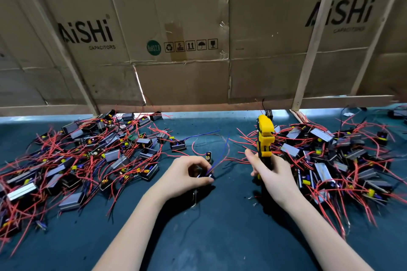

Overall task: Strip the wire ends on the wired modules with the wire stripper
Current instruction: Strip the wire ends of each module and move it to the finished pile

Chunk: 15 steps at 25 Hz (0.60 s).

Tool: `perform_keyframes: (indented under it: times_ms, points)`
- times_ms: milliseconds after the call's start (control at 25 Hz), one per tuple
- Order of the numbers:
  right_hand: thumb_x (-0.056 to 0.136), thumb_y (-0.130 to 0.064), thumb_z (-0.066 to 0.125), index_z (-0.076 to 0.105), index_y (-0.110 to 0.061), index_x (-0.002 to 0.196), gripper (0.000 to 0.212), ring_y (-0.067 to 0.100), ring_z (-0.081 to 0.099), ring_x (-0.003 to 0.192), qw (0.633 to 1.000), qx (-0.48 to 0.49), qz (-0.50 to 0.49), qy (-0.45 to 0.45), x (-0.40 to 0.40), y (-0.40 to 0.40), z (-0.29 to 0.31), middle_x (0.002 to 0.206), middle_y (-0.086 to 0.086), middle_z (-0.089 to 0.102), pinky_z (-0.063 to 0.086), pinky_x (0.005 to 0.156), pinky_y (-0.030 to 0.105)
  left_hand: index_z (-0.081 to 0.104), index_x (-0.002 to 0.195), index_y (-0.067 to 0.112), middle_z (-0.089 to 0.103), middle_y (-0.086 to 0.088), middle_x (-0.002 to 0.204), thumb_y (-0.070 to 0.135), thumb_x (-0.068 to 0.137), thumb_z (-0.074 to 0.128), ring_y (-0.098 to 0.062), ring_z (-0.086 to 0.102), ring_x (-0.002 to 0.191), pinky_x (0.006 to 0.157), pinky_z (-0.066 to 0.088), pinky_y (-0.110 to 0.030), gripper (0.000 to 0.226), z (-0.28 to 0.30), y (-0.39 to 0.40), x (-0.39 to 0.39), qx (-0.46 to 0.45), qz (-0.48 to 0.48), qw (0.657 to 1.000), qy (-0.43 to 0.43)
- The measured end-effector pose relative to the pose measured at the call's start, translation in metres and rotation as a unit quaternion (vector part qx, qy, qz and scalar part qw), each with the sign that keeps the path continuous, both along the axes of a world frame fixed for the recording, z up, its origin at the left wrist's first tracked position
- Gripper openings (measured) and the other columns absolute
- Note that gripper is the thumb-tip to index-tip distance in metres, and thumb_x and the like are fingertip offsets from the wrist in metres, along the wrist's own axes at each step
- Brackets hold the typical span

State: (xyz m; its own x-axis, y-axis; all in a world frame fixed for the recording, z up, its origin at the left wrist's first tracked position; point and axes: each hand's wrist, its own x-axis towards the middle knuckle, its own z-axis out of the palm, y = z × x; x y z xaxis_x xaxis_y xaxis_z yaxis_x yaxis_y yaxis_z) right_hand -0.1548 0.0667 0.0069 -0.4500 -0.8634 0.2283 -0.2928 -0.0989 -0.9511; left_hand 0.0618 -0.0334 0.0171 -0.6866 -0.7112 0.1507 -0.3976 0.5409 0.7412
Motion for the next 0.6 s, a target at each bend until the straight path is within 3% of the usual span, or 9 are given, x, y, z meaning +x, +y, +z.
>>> perform_keyframes:
  times_ms: [80,120,200,280,360,440,520,600]
  points:
    - [0.064,-0.078,0.06,0.055,-0.002,0.076,0.077,0.013,0.05,0.059,1.0,-0.008,0.003,0.02,-0.001,0.0,-0.003,0.057,-0.003,0.051,0.043,0.067,0.035,0.07,0.083,0.015,0.068,0.004,0.08,0.013,0.077,0.08,-0.01,0.06,0.073,0.075,0.047,-0.026,0.012,0.006,-0.003,0.002,-0.047,0.041,0.997,0.046]
    - [0.064,-0.078,0.06,0.056,-0.004,0.075,0.075,0.014,0.051,0.06,1.0,-0.008,0.005,0.025,-0.002,-0.001,-0.004,0.057,-0.004,0.052,0.044,0.067,0.036,0.069,0.083,0.015,0.069,0.004,0.081,0.011,0.077,0.079,-0.014,0.063,0.076,0.077,0.048,-0.028,0.012,0.011,-0.006,0.005,-0.074,0.109,0.987,0.095]
    - [0.063,-0.079,0.061,0.057,-0.005,0.075,0.074,0.015,0.051,0.061,0.999,-0.006,0.007,0.031,-0.002,-0.002,-0.006,0.058,-0.006,0.052,0.046,0.07,0.038,0.068,0.094,0.014,0.069,-0.002,0.091,0.012,0.082,0.075,-0.019,0.063,0.079,0.077,0.049,-0.028,0.014,0.021,-0.016,0.02,-0.119,0.297,0.924,0.211]
    - [0.064,-0.079,0.061,0.058,-0.003,0.076,0.077,0.016,0.052,0.062,0.999,-0.003,0.009,0.037,-0.001,-0.003,-0.007,0.059,-0.006,0.052,0.047,0.071,0.041,0.056,0.122,0.007,0.059,-0.012,0.12,0.016,0.09,0.067,-0.021,0.059,0.093,0.086,0.048,-0.03,0.036,0.027,-0.025,0.042,-0.139,0.449,0.837,0.281]
    - [0.065,-0.08,0.062,0.058,-0.002,0.077,0.079,0.016,0.053,0.062,0.999,-0.005,0.014,0.039,0.0,-0.003,-0.007,0.059,-0.006,0.052,0.046,0.07,0.039,0.033,0.143,-0.002,0.038,-0.023,0.144,0.016,0.092,0.061,-0.032,0.045,0.124,0.107,0.033,-0.04,0.06,0.027,-0.031,0.06,-0.161,0.545,0.789,0.235]
    - [0.066,-0.08,0.062,0.057,-0.003,0.075,0.078,0.016,0.054,0.061,0.999,0.001,0.014,0.036,0.0,-0.002,-0.005,0.057,-0.005,0.053,0.045,0.069,0.037,0.029,0.146,-0.001,0.032,-0.022,0.15,0.015,0.088,0.061,-0.036,0.032,0.135,0.112,0.023,-0.044,0.069,0.028,-0.033,0.072,-0.235,0.603,0.748,0.144]
    - [0.068,-0.077,0.064,0.055,-0.007,0.07,0.071,0.016,0.055,0.062,1.0,0.009,0.013,0.022,0.0,-0.001,-0.004,0.057,-0.005,0.053,0.045,0.071,0.037,0.045,0.135,0.004,0.049,-0.018,0.135,0.011,0.083,0.064,-0.034,0.045,0.121,0.103,0.034,-0.044,0.056,0.031,-0.031,0.075,-0.316,0.57,0.746,0.134]
    - [0.068,-0.069,0.064,0.055,-0.014,0.065,0.056,0.017,0.056,0.063,1.0,0.006,0.012,0.008,0.0,-0.002,-0.003,0.057,-0.005,0.054,0.046,0.074,0.04,0.063,0.107,0.013,0.065,-0.006,0.102,0.011,0.084,0.067,-0.027,0.06,0.092,0.085,0.048,-0.041,0.023,0.033,-0.031,0.074,-0.324,0.449,0.822,0.134]
